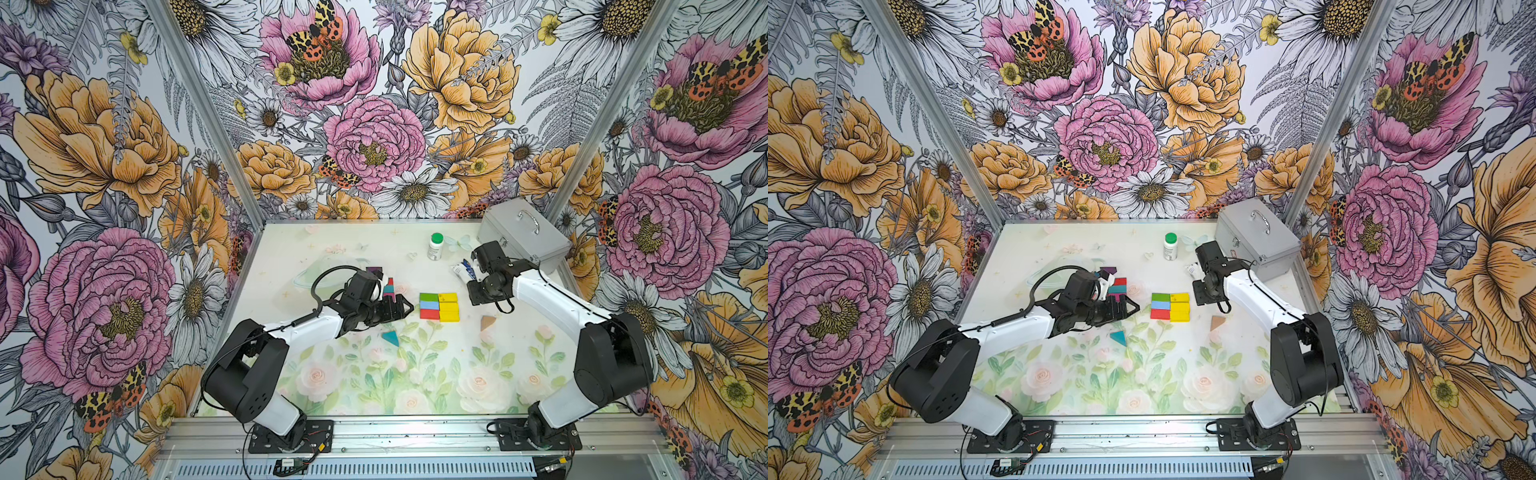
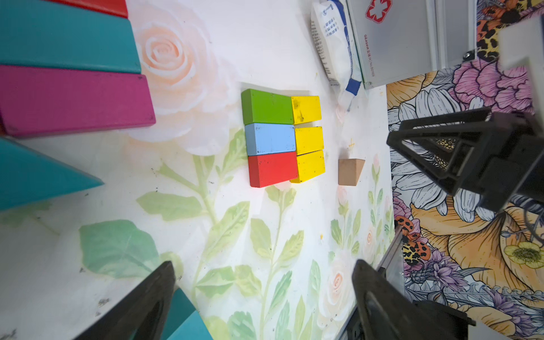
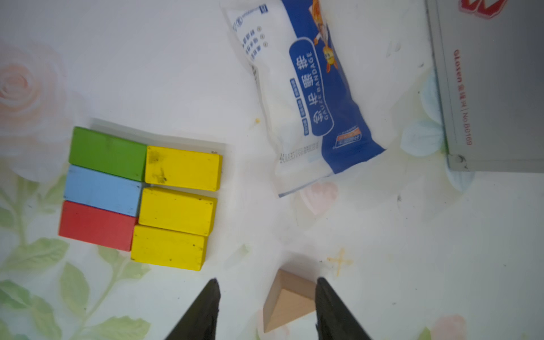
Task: Assemble a piece of candy with building blocks
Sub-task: Move the building block to the center of the board, then adjust the building blocks at the center of the board.
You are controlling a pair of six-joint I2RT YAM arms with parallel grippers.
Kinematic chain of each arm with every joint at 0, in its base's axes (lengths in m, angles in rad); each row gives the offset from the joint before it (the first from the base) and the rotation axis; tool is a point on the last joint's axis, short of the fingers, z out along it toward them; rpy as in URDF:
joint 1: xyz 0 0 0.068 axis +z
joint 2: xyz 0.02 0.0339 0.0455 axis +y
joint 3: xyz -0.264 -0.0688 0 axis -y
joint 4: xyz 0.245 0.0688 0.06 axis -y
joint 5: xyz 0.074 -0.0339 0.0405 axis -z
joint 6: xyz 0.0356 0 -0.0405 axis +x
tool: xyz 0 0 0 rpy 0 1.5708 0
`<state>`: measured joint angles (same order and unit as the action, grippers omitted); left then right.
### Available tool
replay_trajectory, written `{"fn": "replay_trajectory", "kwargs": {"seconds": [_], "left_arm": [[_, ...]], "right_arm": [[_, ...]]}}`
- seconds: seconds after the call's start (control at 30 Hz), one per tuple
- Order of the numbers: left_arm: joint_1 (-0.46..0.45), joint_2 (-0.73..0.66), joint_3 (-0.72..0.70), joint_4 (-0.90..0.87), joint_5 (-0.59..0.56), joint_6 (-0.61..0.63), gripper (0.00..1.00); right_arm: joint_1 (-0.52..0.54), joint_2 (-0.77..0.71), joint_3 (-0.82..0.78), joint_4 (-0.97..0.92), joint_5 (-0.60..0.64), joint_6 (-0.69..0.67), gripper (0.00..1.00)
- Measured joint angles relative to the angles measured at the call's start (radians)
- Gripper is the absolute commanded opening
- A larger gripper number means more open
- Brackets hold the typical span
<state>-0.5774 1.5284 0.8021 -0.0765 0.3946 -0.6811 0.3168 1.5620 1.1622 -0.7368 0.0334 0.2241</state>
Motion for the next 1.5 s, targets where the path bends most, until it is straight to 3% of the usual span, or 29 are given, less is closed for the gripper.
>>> {"fn": "replay_trajectory", "kwargs": {"seconds": [0.23, 0.63, 1.03, 1.5], "left_arm": [[0.0, -0.021, 0.0, 0.0, 0.0, 0.0, 0.94], [0.0, -0.051, -0.006, 0.004, 0.042, 0.0, 0.95], [0.0, -0.082, -0.006, 0.004, 0.07, 0.005, 0.99], [-0.01, -0.082, -0.006, 0.003, 0.074, 0.008, 0.99]], "right_arm": [[0.043, -0.079, -0.164, 0.397, -0.138, 0.235, 0.64], [0.059, -0.102, -0.451, 0.951, -0.124, 0.482, 0.68], [0.06, 0.044, -0.529, 1.228, -0.068, 0.546, 0.82], [0.069, 0.224, -0.643, 1.515, -0.01, 0.645, 0.83]]}}
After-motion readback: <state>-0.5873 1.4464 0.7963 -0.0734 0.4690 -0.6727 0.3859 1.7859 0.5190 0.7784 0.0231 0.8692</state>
